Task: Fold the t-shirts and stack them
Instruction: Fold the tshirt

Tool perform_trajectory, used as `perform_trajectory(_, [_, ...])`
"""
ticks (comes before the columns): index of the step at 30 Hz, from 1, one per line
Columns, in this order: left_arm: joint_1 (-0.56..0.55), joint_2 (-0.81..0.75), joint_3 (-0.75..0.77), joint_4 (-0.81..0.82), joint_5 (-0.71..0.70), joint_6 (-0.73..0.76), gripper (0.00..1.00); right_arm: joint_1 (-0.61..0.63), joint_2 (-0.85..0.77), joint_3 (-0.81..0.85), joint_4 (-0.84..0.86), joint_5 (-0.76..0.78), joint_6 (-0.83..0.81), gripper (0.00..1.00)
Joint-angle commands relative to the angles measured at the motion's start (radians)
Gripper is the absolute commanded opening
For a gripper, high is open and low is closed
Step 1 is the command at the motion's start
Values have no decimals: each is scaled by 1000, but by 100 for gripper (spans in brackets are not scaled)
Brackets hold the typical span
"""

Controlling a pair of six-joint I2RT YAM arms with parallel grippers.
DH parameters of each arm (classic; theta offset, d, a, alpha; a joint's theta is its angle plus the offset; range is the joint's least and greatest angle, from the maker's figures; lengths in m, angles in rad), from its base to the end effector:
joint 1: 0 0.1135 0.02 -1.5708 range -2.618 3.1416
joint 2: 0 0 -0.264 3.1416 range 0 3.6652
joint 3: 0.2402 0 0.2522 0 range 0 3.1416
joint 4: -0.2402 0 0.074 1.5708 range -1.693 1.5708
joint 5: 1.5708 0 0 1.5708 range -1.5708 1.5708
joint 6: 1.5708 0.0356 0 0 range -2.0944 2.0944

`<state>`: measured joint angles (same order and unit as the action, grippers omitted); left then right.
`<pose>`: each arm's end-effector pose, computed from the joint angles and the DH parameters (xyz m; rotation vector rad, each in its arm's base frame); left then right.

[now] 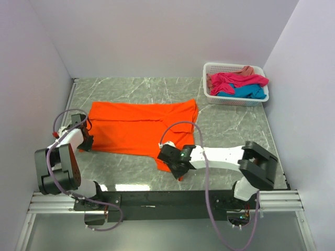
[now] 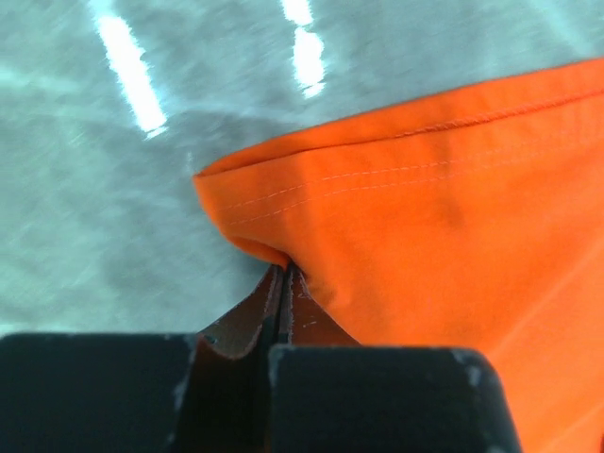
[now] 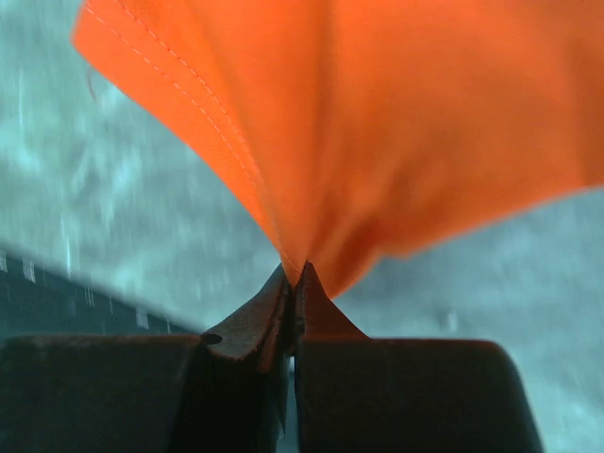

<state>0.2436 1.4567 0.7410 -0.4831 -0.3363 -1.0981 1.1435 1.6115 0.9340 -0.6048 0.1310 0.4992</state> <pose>0.2430 0.0725 0.1601 -1.7201 2.0307 0.2035 0.1245 0.2623 0.1657 -0.8749 2.7070 0.1754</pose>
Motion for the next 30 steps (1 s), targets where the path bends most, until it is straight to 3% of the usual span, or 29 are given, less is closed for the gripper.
perform_trajectory(1, [6, -79, -35, -90, -24, -58, 1, 18, -139, 3, -164, -33, 24, 0])
perform_trajectory(7, [5, -203, -51, -160, -78, -114, 1, 19, -197, -18, -167, -162, 25, 0])
perform_trajectory(11, [6, -231, -39, -149, -60, -103, 1, 13, -130, 34, -191, -104, 10, 0])
perform_trajectory(24, [-1, -113, 77, -124, 3, -63, 1, -278, -147, 172, -260, -160, -149, 0])
perform_trajectory(30, [-9, -24, 175, -132, 28, -51, 1, -376, -102, 302, -268, -94, -194, 0])
